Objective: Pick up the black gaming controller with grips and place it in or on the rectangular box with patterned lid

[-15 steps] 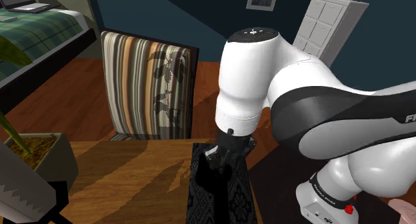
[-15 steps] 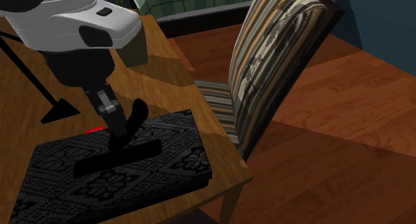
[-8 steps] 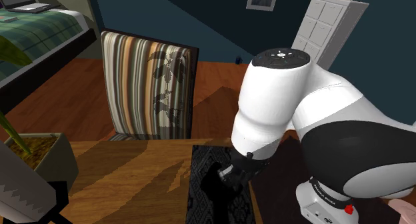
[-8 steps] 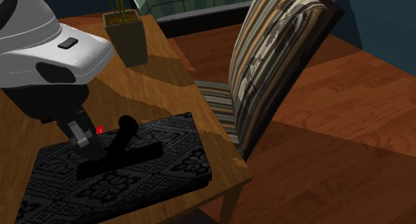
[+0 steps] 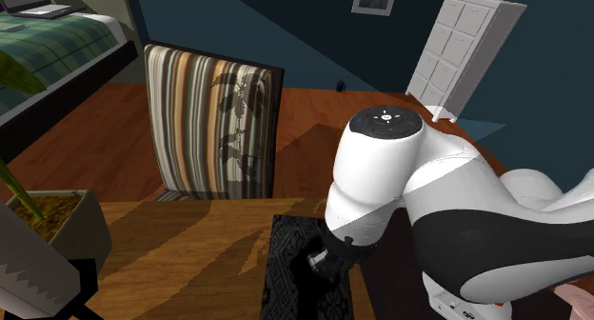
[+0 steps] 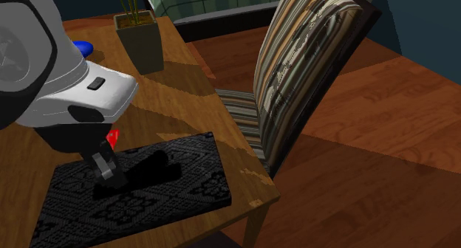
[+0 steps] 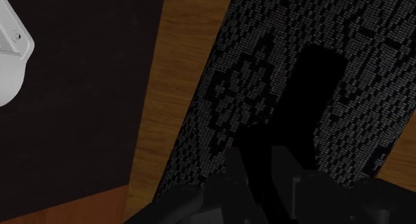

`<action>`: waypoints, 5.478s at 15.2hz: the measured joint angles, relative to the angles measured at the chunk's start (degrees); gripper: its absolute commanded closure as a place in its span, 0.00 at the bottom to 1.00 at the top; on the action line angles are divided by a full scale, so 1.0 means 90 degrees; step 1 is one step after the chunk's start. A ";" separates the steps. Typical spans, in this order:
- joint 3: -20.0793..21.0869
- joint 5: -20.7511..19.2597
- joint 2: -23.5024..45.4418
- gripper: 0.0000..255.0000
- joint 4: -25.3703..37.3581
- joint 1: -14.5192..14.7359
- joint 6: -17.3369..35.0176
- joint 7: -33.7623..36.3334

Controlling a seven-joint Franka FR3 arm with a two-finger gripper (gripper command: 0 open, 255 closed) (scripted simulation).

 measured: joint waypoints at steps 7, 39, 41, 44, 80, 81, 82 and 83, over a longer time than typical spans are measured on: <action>0.0135 0.0037 0.0167 0.00 -0.0136 -0.0042 0.0338 0.0013; 0.0971 -0.0561 0.0022 0.00 -0.0700 0.0056 0.1932 -0.0628; 0.1297 -0.1018 0.0455 0.00 -0.0033 -0.0662 0.1458 0.0059; 0.1873 -0.1830 0.1282 0.00 0.1103 -0.1725 0.0600 0.1240; 0.1889 -0.1990 0.1385 1.00 0.1459 -0.1984 0.0175 0.1501; 0.1846 -0.1948 0.1328 1.00 0.1507 -0.1957 0.0086 0.1458; 0.1803 -0.1910 0.1273 1.00 0.1552 -0.1933 0.0000 0.1414; 0.1767 -0.1883 0.1228 1.00 0.1622 -0.1915 -0.0102 0.1381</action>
